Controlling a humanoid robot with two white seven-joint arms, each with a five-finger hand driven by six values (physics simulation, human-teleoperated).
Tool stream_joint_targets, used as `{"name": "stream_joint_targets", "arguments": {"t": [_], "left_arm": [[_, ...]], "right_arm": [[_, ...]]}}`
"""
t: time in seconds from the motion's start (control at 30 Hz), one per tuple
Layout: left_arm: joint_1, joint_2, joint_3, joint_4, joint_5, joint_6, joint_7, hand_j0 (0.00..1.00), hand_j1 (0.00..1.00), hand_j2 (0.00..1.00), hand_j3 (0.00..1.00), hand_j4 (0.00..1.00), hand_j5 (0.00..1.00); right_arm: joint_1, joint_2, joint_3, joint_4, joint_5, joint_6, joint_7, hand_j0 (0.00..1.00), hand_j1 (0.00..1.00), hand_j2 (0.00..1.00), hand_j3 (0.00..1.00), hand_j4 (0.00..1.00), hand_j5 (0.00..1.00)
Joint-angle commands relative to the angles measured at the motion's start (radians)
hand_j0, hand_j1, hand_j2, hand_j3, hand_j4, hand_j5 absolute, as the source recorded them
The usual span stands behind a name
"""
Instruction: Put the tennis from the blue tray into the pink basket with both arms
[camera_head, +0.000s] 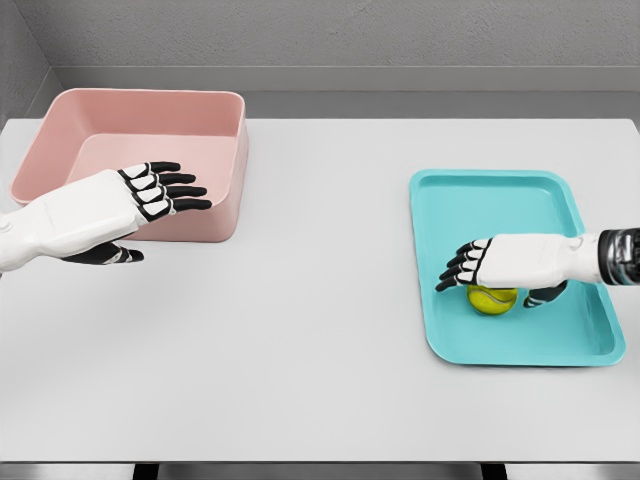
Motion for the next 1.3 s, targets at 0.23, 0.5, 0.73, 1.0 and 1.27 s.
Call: {"name": "stream_joint_targets", "arguments": {"t": [0.23,0.5,0.73,1.0,1.27], "left_arm": [[0.000,0.001,0.000,0.001,0.008,0.001,0.000,1.00,1.00,1.00,1.00,1.00,1.00],[0.000,0.006,0.000,0.000,0.008,0.001,0.000,1.00,1.00,1.00,1.00,1.00,1.00],[0.000,0.006,0.000,0.000,0.008,0.001,0.000,1.00,1.00,1.00,1.00,1.00,1.00],[0.000,0.006,-0.005,0.000,0.008,0.001,0.001,1.00,1.00,1.00,1.00,1.00,1.00],[0.000,0.006,-0.005,0.000,0.010,0.001,0.001,1.00,1.00,1.00,1.00,1.00,1.00]], "right_arm": [[0.002,0.007,0.000,0.010,0.025,0.002,0.000,0.88,0.88,0.88,0.88,0.88,0.88],[0.008,0.015,0.017,0.010,0.035,0.002,0.000,0.83,0.83,0.83,0.83,0.83,0.83],[0.008,0.015,0.015,0.013,0.041,0.002,0.000,0.70,0.70,0.70,0.70,0.70,0.70],[0.008,0.015,0.015,0.013,0.049,0.002,0.000,0.57,0.57,0.57,0.57,0.57,0.57],[0.006,0.012,0.003,0.011,0.051,0.002,0.000,0.52,0.52,0.52,0.52,0.52,0.52]]}}
